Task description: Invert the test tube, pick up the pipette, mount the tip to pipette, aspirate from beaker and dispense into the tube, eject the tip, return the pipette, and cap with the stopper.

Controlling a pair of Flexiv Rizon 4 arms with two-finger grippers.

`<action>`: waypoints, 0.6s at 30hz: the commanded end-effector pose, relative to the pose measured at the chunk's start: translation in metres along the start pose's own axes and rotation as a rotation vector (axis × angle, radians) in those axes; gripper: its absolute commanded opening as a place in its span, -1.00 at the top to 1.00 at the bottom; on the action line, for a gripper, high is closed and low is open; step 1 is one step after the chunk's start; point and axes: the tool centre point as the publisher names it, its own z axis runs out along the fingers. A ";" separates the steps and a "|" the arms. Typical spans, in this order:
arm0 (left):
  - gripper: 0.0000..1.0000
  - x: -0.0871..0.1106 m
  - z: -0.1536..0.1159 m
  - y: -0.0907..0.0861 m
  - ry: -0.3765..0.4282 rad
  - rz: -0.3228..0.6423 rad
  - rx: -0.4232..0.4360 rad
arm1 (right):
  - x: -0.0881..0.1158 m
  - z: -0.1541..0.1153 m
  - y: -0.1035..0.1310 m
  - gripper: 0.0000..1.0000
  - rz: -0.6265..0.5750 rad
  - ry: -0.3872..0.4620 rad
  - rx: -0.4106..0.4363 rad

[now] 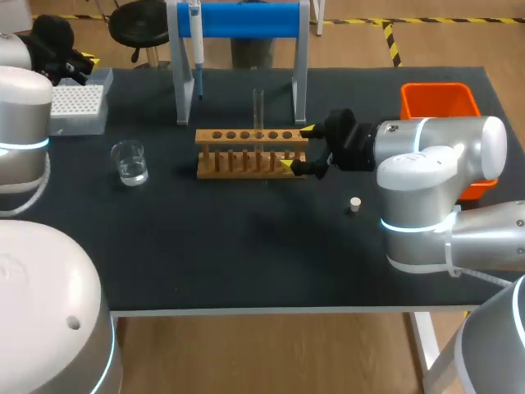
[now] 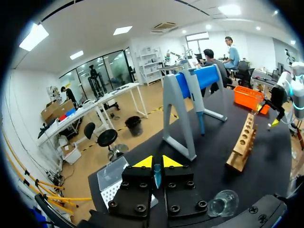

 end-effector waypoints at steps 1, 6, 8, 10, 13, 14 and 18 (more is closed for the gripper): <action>1.00 -0.003 -0.006 -0.001 0.107 0.000 -0.006 | 0.001 0.000 0.000 -1.00 0.000 -0.002 -0.001; 1.00 -0.003 -0.006 -0.001 0.107 0.000 -0.006 | 0.001 0.000 0.000 -1.00 0.000 -0.002 -0.001; 1.00 -0.003 -0.006 -0.001 0.107 0.000 -0.006 | 0.001 0.000 0.000 -1.00 0.000 -0.002 -0.001; 1.00 -0.003 -0.006 -0.001 0.107 0.000 -0.006 | 0.001 0.000 0.000 -1.00 0.000 -0.002 -0.001; 1.00 -0.003 -0.006 -0.001 0.107 0.000 -0.006 | 0.001 0.000 0.000 -1.00 0.000 -0.002 -0.001; 1.00 0.006 -0.010 -0.005 0.124 0.011 -0.008 | 0.001 0.000 0.000 -1.00 0.000 -0.002 -0.001; 1.00 0.046 -0.026 -0.023 0.196 0.066 0.002 | 0.001 0.000 0.000 -1.00 0.000 -0.002 -0.001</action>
